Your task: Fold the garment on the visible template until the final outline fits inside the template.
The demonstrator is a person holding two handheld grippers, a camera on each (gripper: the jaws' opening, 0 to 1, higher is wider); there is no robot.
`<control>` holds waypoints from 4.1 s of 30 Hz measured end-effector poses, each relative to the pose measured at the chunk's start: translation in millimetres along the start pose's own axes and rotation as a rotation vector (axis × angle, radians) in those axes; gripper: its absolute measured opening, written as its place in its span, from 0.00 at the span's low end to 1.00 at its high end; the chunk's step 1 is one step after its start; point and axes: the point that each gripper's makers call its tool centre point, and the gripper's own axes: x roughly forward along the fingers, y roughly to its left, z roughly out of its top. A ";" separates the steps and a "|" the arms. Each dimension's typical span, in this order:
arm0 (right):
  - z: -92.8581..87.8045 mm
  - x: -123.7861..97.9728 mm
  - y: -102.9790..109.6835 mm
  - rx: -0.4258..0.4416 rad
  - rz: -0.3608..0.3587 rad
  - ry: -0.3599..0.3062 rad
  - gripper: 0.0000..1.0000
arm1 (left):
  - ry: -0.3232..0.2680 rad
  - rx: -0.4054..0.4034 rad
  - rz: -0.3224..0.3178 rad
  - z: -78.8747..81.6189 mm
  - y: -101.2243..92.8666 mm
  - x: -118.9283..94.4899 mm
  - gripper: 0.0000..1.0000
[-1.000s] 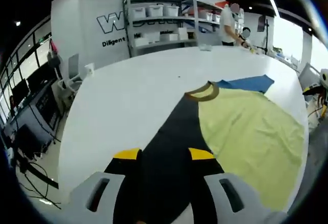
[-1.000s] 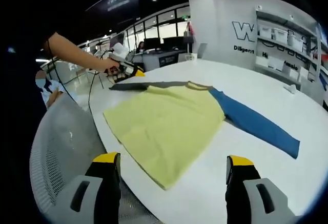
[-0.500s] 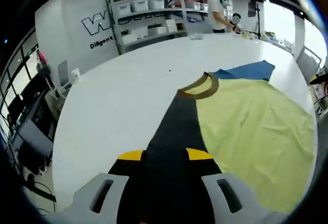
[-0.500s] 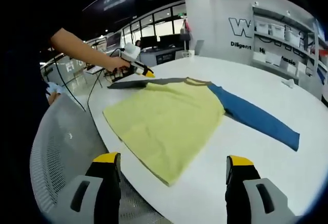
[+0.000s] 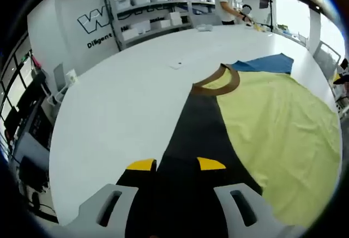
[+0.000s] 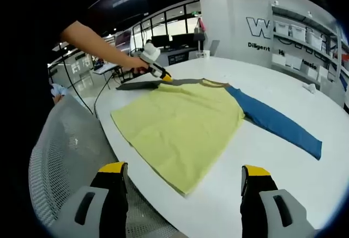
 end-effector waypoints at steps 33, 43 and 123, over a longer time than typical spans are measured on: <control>1.3 0.7 -5.7 0.033 -0.019 0.014 0.83 | 0.057 0.153 -0.005 16.5 24.1 29.9 0.00; -0.8 0.0 -8.1 0.038 -0.023 0.024 0.83 | 0.051 0.249 0.008 25.2 33.6 41.0 0.00; 24.7 24.1 2.3 -0.006 0.053 -0.008 0.82 | 0.203 0.038 0.278 -105.3 125.4 -78.1 0.19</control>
